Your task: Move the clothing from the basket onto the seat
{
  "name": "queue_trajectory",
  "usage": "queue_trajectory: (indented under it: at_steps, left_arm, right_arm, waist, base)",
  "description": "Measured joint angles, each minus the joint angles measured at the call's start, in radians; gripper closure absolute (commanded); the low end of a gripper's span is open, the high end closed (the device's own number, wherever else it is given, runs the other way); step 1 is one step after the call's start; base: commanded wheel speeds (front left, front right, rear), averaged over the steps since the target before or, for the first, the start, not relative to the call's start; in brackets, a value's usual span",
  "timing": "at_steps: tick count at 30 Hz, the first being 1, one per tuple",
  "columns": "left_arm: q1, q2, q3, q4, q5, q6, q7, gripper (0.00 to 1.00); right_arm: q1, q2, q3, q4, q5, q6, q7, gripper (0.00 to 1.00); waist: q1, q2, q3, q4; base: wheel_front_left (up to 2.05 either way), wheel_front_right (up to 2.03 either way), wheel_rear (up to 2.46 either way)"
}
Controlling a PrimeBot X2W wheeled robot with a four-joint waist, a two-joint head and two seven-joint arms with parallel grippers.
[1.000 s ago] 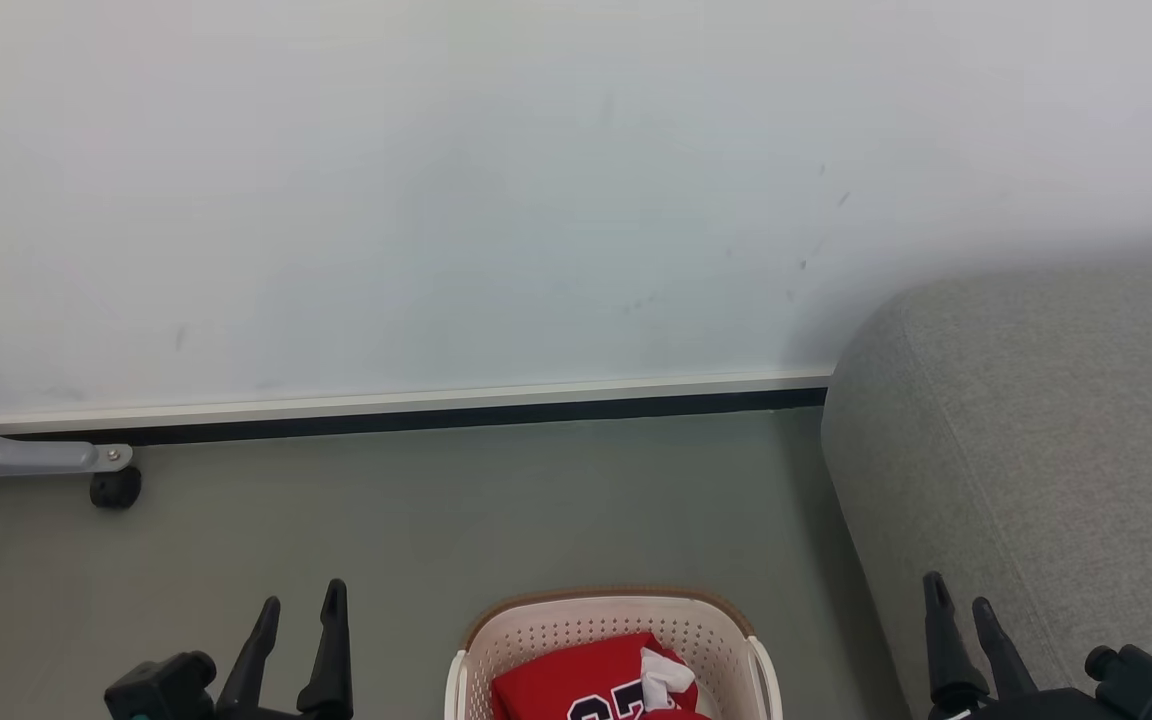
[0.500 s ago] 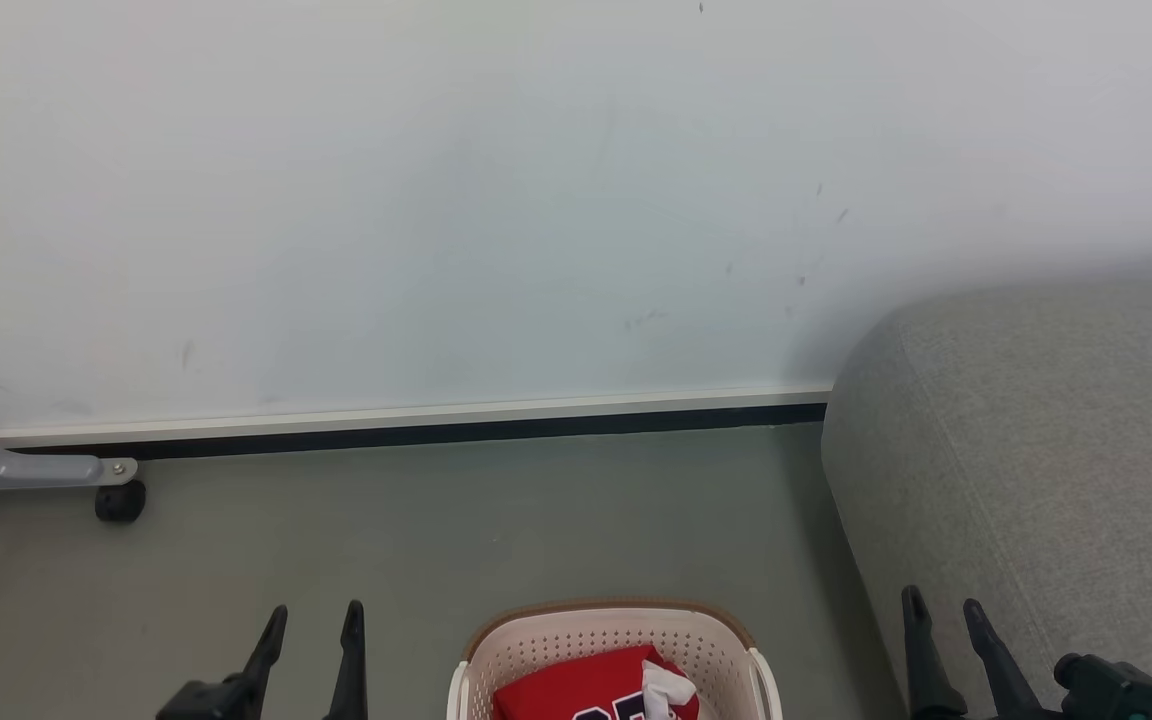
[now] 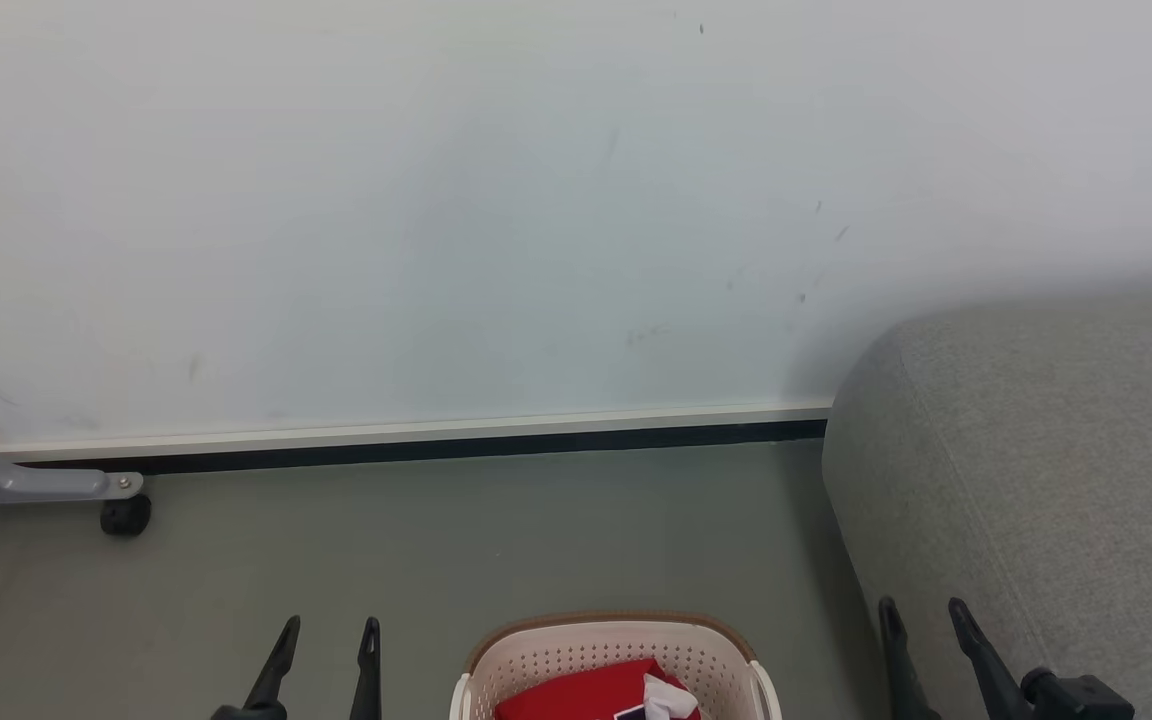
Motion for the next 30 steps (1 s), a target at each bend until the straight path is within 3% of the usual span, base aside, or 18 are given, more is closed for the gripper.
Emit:
queue_trajectory:
  at_steps: [5,30]
  left_arm:
    - [0.003,-0.002,-0.005,0.001,0.052,0.000,-0.020,0.00]
    - [0.018,-0.012,0.009,0.013,0.056,-0.018,-0.020,0.00]
  right_arm:
    - [0.018,-0.009,0.017,-0.006,-0.055,-0.008,-0.016,0.00]
    - [0.019,-0.009,0.013,-0.007,-0.057,-0.007,-0.016,0.00]
  waist:
    - [0.0000,0.0000,-0.007,0.001]
    - [0.0000,0.0000,-0.005,0.000]
  base:
    - [0.00,0.00,0.00]
    - [0.00,0.00,0.00]
